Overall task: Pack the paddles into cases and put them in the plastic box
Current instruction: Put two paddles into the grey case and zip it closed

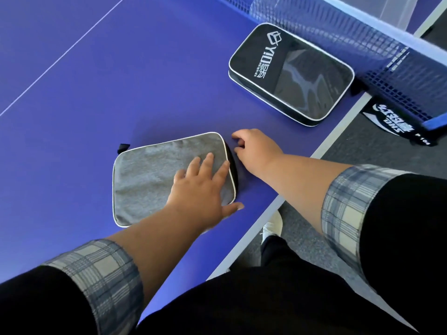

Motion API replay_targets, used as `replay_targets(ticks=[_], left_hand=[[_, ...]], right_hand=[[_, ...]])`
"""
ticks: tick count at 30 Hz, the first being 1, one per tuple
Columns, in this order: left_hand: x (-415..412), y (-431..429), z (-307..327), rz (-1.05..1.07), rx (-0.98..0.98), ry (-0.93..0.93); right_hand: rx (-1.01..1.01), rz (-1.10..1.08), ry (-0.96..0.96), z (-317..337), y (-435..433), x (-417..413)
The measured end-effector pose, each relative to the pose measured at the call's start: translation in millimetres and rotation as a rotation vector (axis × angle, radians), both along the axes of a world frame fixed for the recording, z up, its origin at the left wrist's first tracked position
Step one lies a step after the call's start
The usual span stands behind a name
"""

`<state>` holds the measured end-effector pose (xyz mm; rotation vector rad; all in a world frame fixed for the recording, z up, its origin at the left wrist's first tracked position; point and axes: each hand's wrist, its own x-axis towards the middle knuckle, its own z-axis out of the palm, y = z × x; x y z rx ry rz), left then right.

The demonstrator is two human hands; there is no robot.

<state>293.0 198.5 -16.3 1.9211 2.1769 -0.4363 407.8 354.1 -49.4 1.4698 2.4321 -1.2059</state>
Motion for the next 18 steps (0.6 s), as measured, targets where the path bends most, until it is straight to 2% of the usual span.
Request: replay_targets(ticks=[3,8,10,18], left_hand=[[-15,15,-1,0.053,0.155,-0.095],[-32,20,-21,0.084,0.197,-0.152],[-34,19,-26,0.065,0.264,-0.164],[-35,18,-28,0.046,0.311,-0.166]], right_hand=[[0.007,0.087,0.022,-5,13,-8],[0.010,0.274,0.029,-10,27,-25],[0.028,0.307,0.028,-12,32,-30],[0.007,0.450,0.051,-6,45,-37]])
